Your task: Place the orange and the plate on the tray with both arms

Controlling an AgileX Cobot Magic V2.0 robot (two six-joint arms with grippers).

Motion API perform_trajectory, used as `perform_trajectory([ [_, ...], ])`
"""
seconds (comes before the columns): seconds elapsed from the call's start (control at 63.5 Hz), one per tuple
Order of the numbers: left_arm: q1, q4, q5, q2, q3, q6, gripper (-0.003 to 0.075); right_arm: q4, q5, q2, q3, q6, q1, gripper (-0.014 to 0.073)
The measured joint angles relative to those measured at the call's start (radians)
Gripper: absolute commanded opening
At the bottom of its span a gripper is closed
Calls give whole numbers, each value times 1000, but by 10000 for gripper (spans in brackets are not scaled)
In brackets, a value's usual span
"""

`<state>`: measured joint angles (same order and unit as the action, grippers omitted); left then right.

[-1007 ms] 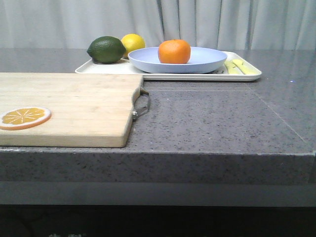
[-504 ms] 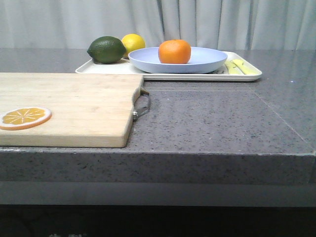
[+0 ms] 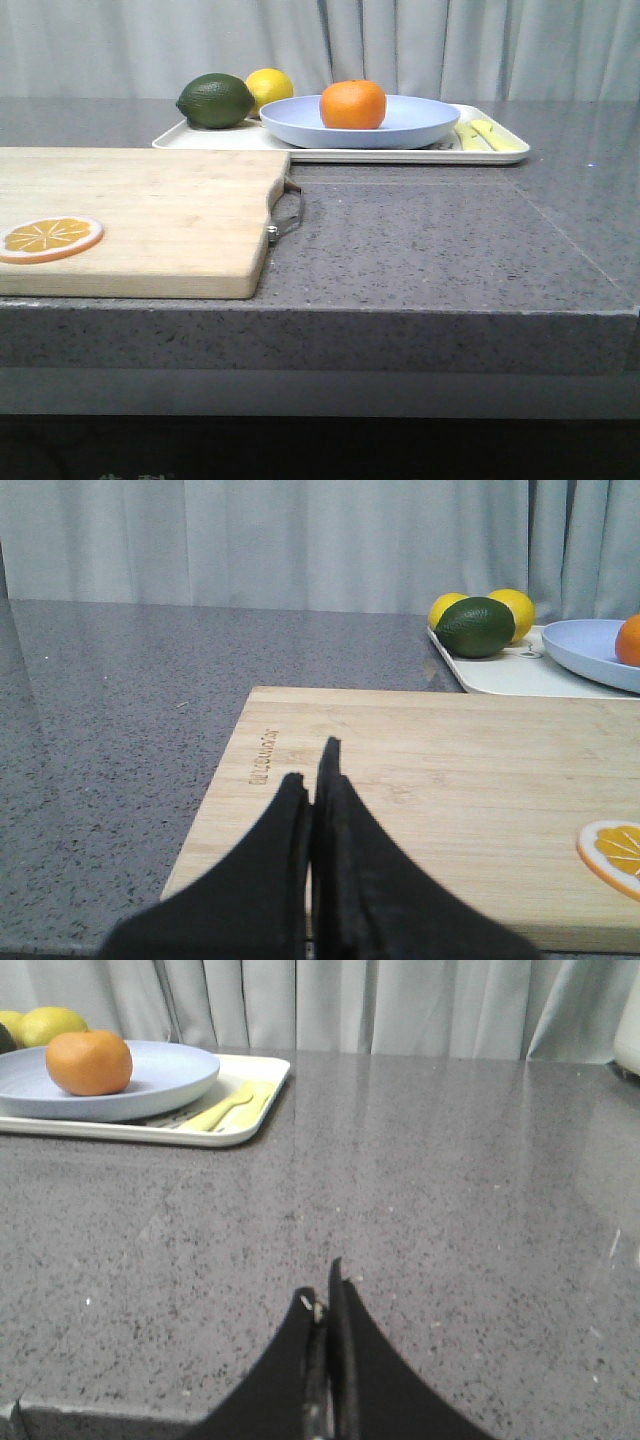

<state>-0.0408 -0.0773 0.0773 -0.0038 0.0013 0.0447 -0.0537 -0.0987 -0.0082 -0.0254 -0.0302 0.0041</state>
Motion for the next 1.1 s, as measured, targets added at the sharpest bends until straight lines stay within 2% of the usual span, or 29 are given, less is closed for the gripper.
perform_trajectory([
  [1.101, 0, 0, -2, 0, 0, 0, -18, -2, 21, 0, -2, 0, -9, -68],
])
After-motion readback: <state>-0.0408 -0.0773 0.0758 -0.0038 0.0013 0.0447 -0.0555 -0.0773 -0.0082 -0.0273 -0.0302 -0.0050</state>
